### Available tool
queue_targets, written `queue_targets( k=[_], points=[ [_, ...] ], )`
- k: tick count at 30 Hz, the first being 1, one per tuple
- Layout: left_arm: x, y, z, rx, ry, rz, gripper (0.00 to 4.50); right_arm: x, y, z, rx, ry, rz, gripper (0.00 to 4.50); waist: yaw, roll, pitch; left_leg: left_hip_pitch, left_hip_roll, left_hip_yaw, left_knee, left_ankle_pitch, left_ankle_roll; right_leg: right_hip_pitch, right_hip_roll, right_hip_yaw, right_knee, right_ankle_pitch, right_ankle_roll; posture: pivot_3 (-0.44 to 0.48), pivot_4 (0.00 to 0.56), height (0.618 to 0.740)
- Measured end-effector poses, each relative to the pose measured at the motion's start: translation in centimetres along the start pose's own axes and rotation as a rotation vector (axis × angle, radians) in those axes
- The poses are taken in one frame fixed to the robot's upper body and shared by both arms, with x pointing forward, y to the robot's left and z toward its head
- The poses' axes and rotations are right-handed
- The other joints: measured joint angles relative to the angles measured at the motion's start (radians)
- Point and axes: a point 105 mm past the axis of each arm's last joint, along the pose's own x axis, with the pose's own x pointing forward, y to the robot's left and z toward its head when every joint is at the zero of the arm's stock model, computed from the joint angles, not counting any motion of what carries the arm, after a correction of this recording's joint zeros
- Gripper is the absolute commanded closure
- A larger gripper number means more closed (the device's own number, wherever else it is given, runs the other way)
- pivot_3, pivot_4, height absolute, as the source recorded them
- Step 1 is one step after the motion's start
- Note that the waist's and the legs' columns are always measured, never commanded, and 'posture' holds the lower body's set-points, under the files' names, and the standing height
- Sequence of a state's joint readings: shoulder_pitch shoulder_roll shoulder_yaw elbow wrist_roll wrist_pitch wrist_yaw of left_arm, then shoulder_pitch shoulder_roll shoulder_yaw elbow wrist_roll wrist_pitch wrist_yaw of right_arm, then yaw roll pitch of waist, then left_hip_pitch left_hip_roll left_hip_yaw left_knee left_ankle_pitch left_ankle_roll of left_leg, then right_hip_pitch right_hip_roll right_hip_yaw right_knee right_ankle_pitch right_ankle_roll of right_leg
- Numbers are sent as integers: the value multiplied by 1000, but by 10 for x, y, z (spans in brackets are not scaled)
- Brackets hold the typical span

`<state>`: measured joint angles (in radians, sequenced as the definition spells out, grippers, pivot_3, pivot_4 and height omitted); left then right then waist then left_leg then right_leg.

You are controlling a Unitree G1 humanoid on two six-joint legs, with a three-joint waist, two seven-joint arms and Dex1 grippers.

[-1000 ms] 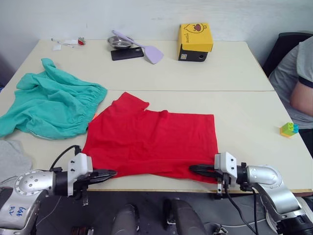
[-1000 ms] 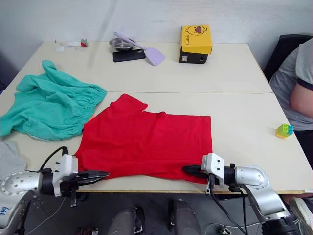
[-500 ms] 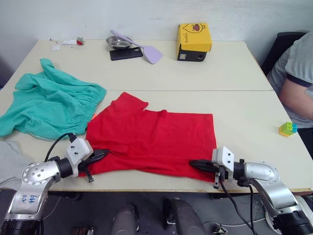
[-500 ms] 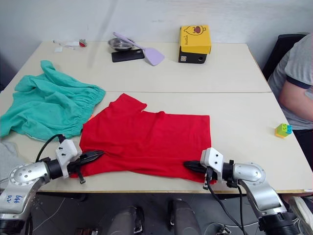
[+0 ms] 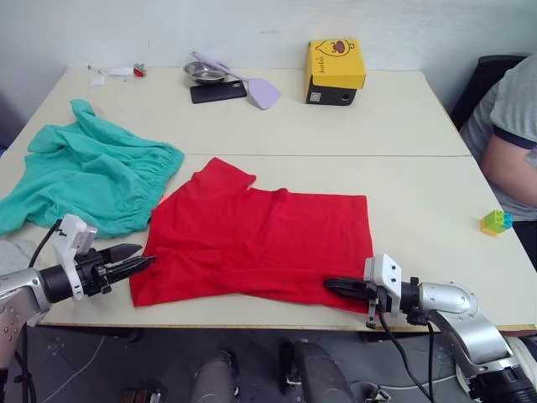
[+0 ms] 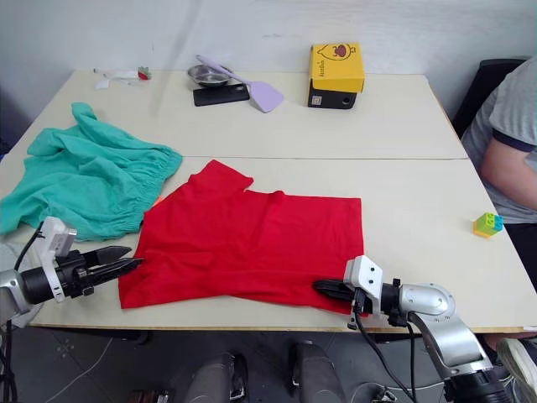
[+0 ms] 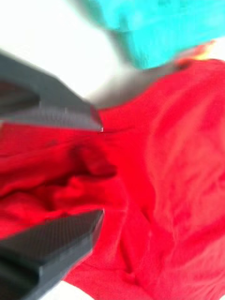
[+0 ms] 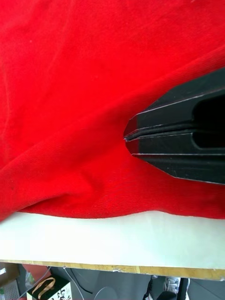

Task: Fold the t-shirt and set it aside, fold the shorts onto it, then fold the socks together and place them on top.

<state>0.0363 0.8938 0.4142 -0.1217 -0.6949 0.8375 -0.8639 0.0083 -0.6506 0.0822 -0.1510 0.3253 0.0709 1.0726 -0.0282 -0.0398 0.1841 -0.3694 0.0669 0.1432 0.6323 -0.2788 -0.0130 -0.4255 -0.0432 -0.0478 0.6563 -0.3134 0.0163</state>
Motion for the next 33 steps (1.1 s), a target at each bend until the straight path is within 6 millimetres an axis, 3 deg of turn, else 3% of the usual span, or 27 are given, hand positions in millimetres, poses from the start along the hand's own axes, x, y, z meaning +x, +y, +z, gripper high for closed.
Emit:
queue_targets(
  k=[9,12,17,20,30,33],
  points=[
    [17,-13,-1,-30,37,-63,1467,1,1,1,7,-9,4,4500,-3,0,0,0,0,0,0,0,-1,-1,1,0,0,0,-1,0,150,740],
    [20,-15,-4,-38,58,-86,2064,1,1,0,8,-9,4,4500,-2,0,0,0,0,0,0,0,-1,-1,0,0,0,0,-1,0,150,740],
    [21,-15,-2,-31,55,-90,3725,1,1,0,8,-9,3,4500,-2,0,0,0,0,0,0,0,-1,-1,0,0,0,0,-1,0,150,740],
    [20,-15,0,-14,43,-93,4397,1,1,0,9,-9,3,4500,-2,0,0,0,0,0,0,0,-1,-1,0,0,0,0,-1,0,150,740],
    [16,-10,34,171,-101,-111,4397,1,2,0,13,-9,3,4500,-1,0,0,0,0,0,0,0,-1,-1,0,0,0,0,-1,0,150,740],
    [14,-6,36,196,-113,-98,4397,1,2,-1,14,-8,3,4500,-2,0,0,0,0,0,0,0,-1,-1,0,0,0,0,-1,0,150,740]
  ],
)
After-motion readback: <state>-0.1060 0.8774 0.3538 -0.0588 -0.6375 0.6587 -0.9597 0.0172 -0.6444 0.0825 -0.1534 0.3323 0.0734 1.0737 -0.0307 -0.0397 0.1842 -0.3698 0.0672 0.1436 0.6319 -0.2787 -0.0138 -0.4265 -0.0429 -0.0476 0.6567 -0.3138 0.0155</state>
